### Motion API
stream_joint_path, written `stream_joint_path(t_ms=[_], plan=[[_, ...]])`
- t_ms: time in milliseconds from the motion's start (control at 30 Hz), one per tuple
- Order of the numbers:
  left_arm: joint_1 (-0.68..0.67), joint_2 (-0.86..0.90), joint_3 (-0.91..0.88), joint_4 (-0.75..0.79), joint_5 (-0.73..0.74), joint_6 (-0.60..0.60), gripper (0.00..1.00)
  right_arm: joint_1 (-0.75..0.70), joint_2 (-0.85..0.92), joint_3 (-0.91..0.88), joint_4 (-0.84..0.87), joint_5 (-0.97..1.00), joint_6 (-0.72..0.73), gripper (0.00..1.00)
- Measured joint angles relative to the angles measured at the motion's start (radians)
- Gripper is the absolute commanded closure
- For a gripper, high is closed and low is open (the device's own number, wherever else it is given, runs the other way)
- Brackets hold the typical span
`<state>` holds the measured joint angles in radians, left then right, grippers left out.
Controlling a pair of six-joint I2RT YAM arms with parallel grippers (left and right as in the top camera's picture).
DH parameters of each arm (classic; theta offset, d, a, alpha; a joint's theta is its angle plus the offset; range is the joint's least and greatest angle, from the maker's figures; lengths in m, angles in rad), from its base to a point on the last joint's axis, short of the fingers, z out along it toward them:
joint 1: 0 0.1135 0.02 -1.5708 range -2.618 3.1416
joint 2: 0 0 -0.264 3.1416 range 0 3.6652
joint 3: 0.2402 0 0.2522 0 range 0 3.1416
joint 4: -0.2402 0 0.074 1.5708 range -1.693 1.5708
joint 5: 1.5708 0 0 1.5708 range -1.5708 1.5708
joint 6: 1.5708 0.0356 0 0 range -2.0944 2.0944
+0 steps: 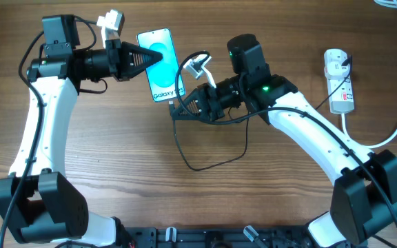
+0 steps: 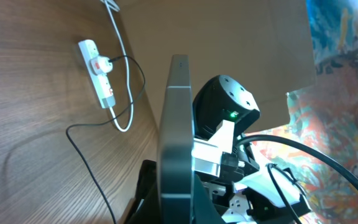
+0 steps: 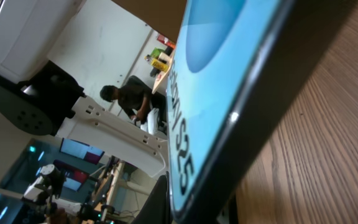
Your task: Plug charger to phone and switch on socket
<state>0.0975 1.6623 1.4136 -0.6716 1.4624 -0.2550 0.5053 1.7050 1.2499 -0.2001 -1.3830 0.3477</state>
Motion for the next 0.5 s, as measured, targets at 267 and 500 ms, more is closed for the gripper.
stream_joint_path(t_ms=[267,500], plan=[[0.0,0.0,0.0,-0.002,0.024,0.034,0.96,0.0,0.0,0.0,0.0,0.0,0.0,0.96],[0.0,0.0,0.0,-0.002,0.023,0.068,0.96,0.0,0.0,0.0,0.0,0.0,0.0,0.96]])
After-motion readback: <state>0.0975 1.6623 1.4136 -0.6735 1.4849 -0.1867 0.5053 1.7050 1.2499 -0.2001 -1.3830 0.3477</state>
